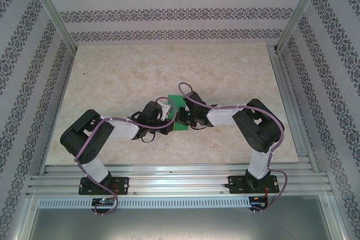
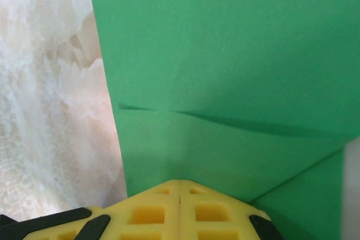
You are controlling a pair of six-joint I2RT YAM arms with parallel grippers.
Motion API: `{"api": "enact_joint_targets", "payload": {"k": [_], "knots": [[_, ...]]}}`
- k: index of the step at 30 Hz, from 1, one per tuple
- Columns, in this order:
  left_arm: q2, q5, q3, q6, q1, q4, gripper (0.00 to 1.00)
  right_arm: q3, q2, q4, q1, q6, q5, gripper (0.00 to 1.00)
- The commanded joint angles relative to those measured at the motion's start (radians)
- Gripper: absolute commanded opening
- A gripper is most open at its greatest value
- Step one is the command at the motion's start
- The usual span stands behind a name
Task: Fold a paper plane with a square sheet of paper (fold left side to right side)
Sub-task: Fold the triangle a second time at the center of the table.
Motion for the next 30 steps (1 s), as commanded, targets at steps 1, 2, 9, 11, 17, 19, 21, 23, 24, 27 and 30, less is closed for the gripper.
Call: {"api": "enact_joint_targets", "payload": {"k": [1,2,9,11,17,19,21,23,24,27,30], "knots": [[0.043,-0.028,-0.045,0.016,-0.023,-0.219,0.00,-0.021,0.006,-0.043,-0.070,-0.065,0.118,0.02],[0.043,-0.028,-0.043,0.016,-0.023,-0.221,0.00,-0.020,0.008,-0.034,-0.079,-0.072,0.118,0.02],[0.037,-0.030,-0.044,0.019,-0.023,-0.227,0.00,-0.012,0.034,-0.047,-0.140,-0.106,0.135,0.02],[0.035,-0.030,-0.045,0.019,-0.023,-0.226,0.00,-0.022,0.036,-0.043,-0.160,-0.113,0.142,0.02],[0.023,-0.030,-0.045,0.019,-0.023,-0.229,0.00,-0.027,-0.036,-0.039,-0.195,-0.151,0.101,0.03],[0.018,-0.029,-0.045,0.016,-0.024,-0.230,0.00,-0.018,-0.098,-0.066,-0.187,-0.158,0.097,0.03],[0.014,-0.028,-0.045,0.016,-0.023,-0.227,0.00,-0.017,-0.148,-0.079,-0.168,-0.144,0.074,0.03],[0.015,-0.030,-0.044,0.015,-0.023,-0.227,0.00,-0.019,-0.160,-0.068,-0.141,-0.112,0.038,0.03],[0.013,-0.029,-0.045,0.014,-0.023,-0.226,0.00,-0.024,-0.155,-0.050,-0.122,-0.086,0.022,0.03],[0.009,-0.030,-0.047,0.013,-0.023,-0.222,0.00,-0.024,-0.110,0.000,-0.074,-0.012,-0.012,0.03],[0.007,-0.030,-0.048,0.014,-0.023,-0.224,0.00,-0.018,-0.057,0.044,-0.049,0.042,-0.009,0.03]]}}
